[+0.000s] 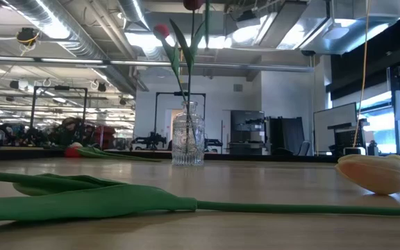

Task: Sort flowers into vase by color
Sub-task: Put the dark purple flower into the transparent vase

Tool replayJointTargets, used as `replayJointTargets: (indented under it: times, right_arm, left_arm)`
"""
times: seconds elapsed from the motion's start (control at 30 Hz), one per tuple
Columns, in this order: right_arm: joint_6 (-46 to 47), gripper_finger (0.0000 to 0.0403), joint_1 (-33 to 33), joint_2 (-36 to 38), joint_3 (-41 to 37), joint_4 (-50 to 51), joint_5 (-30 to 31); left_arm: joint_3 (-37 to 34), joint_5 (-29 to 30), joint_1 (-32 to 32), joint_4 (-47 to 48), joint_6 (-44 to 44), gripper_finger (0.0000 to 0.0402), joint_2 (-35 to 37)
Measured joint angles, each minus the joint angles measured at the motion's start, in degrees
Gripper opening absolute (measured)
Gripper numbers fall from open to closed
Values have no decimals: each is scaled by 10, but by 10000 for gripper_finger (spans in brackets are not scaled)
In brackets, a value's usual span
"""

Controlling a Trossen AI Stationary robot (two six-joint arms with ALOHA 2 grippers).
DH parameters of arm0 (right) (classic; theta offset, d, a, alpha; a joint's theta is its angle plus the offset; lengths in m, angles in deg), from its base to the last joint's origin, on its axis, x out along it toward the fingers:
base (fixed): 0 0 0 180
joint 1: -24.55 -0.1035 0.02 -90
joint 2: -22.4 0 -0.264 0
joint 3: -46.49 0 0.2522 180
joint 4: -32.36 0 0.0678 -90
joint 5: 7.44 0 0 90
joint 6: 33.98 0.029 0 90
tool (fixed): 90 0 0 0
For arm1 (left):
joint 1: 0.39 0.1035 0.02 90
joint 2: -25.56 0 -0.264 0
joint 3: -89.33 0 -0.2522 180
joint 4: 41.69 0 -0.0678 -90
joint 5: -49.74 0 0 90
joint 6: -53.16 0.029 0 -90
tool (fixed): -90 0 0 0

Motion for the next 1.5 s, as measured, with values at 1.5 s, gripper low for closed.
replayJointTargets:
  times: [1.5]
  right_arm:
    - [-132,4,179,-29,-69,-141,139]
  left_arm:
    - [-74,125,-132,652,-688,53,172]
